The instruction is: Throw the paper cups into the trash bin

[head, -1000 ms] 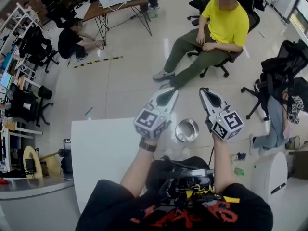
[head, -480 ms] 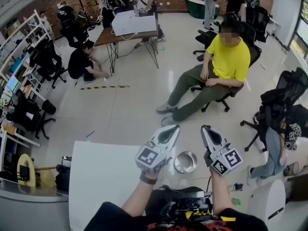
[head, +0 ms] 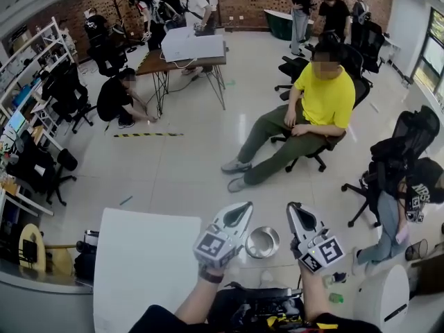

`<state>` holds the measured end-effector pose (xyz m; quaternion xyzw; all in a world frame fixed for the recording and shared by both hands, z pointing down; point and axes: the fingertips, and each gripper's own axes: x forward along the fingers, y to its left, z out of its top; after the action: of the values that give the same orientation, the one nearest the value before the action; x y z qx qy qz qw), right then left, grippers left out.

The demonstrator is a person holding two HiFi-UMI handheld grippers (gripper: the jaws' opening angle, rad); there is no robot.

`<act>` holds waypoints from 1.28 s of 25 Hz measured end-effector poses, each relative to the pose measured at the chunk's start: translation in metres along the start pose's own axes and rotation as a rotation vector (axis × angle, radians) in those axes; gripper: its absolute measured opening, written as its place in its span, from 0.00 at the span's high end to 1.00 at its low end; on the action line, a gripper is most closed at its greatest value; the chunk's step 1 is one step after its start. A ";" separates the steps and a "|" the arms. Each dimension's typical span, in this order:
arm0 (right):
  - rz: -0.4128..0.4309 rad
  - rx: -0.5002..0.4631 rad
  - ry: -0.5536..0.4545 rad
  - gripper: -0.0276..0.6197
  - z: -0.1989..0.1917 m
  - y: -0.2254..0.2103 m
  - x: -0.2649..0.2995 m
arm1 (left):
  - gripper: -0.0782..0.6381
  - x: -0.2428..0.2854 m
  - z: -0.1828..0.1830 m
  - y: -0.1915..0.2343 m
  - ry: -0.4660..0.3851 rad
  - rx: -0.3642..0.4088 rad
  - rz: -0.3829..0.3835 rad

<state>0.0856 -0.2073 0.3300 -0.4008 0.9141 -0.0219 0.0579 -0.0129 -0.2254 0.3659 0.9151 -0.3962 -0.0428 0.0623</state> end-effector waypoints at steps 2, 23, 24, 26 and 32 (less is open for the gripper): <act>0.025 0.006 0.003 0.95 0.002 0.000 -0.008 | 0.89 -0.005 0.000 -0.008 0.011 0.006 0.030; 0.177 0.061 -0.079 0.95 0.040 -0.046 -0.124 | 0.89 0.019 -0.031 -0.134 0.012 0.019 0.135; 0.176 0.058 -0.073 0.95 0.037 -0.046 -0.122 | 0.89 0.018 -0.033 -0.130 0.019 0.016 0.134; 0.175 0.053 -0.060 0.95 0.034 -0.045 -0.118 | 0.89 0.017 -0.035 -0.122 0.039 0.011 0.135; 0.148 0.020 -0.051 0.95 0.042 -0.043 -0.118 | 0.89 0.016 -0.060 -0.108 0.102 -0.019 0.078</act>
<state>0.2017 -0.1492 0.3026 -0.3321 0.9391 -0.0165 0.0866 0.0838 -0.1589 0.4084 0.8992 -0.4276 0.0023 0.0928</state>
